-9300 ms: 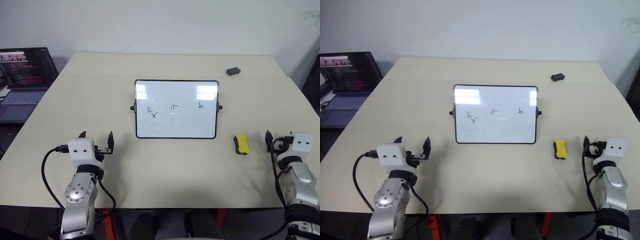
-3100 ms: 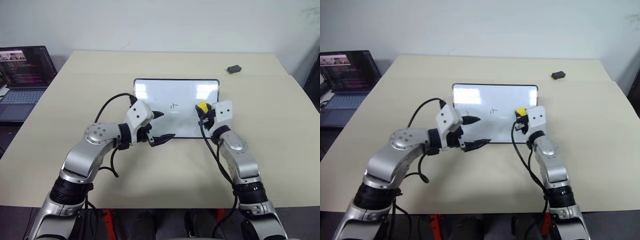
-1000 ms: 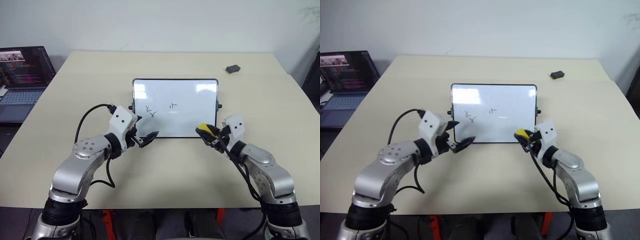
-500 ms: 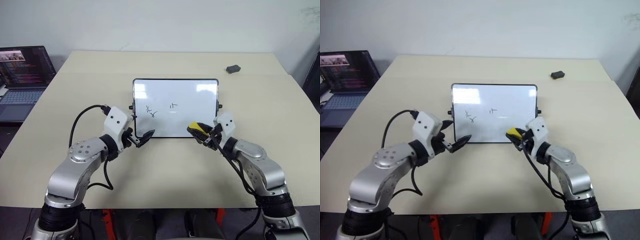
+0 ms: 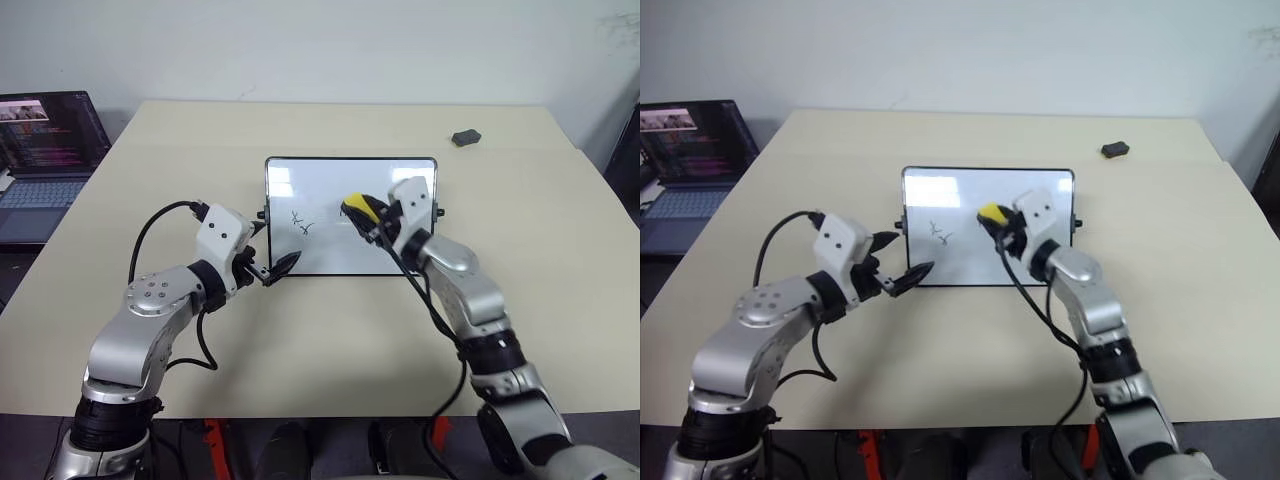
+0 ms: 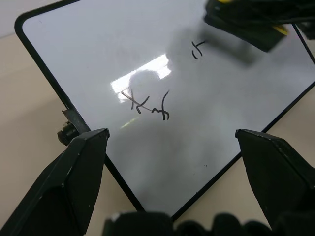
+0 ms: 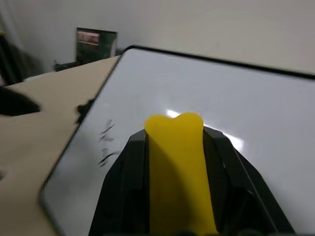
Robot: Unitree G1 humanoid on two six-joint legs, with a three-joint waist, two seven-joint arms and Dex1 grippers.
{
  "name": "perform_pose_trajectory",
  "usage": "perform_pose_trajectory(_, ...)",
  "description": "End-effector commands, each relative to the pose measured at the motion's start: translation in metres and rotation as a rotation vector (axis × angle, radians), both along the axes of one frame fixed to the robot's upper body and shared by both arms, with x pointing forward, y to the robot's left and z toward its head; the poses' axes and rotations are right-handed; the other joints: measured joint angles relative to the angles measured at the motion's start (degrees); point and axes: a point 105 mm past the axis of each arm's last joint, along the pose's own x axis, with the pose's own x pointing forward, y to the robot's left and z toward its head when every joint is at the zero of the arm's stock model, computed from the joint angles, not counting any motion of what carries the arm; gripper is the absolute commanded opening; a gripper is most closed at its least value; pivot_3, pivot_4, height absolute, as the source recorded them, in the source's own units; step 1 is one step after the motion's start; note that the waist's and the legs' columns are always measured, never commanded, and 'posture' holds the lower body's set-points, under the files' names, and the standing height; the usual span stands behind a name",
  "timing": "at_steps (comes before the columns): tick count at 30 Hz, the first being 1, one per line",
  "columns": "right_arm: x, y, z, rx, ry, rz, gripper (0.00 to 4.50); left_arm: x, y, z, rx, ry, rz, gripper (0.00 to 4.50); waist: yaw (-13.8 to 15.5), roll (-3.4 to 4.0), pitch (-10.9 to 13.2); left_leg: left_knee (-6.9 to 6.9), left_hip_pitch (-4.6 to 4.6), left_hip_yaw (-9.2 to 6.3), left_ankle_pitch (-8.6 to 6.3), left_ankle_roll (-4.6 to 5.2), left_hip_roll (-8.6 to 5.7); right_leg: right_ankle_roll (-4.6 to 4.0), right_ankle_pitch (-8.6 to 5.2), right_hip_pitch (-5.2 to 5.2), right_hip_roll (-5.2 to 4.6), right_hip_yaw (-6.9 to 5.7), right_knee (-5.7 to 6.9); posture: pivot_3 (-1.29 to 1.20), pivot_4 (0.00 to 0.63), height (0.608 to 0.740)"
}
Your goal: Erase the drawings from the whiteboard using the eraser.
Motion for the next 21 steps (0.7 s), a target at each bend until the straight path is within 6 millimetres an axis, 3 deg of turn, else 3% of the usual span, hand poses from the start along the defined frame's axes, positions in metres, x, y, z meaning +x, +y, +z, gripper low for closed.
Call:
perform_pose_trajectory(1, 0.012, 0.003, 0.004, -0.006, -0.062, -0.056, 1.12, -0.001, -0.003, 0.013, 0.011, -0.051, -0.037, 4.5, 0.0, 0.0, 0.0, -0.02, 0.0, 0.0, 0.0, 0.0, 0.0, 0.0, 0.0, -0.01, 0.0, 0.0, -0.01, 0.0, 0.15, 0.74)
perform_pose_trajectory(10, 0.013, 0.015, -0.066, -0.184, 0.053, -0.031, 1.12, -0.004, -0.019, 0.019, 0.007, -0.09, -0.105, 4.5, -0.2, -0.02, 0.0, 0.02, 0.24, 0.05, 0.0, -0.01, 0.01, -0.02, 0.01, 0.16, -0.02, 0.04, 0.13, 0.0, 0.15, 0.74)
perform_pose_trajectory(14, 0.007, 0.016, -0.085, -0.219, 0.102, -0.001, 1.12, -0.006, -0.02, 0.016, 0.009, -0.085, -0.105, 4.5, -0.5, -0.04, -0.1, 0.04, 0.37, 0.04, 0.01, 0.0, 0.04, -0.09, 0.07, 0.26, 0.01, 0.03, 0.19, 0.0, 0.15, 0.74)
perform_pose_trajectory(18, 0.003, 0.015, -0.084, -0.229, 0.082, 0.021, 1.12, -0.007, -0.022, 0.016, 0.008, -0.084, -0.11, 4.5, -0.5, -0.08, -0.3, 0.09, 0.46, 0.02, 0.03, 0.01, 0.03, -0.06, 0.11, 0.36, 0.01, 0.03, 0.19, 0.0, 0.15, 0.74)
perform_pose_trajectory(21, 0.005, 0.012, -0.045, -0.143, -0.055, -0.002, 1.12, -0.008, -0.023, 0.016, 0.008, -0.082, -0.113, 4.5, -0.5, -0.08, -0.3, 0.1, 0.45, 0.01, 0.05, 0.03, 0.02, -0.04, 0.13, 0.36, 0.01, 0.03, 0.18, 0.0, 0.15, 0.74)
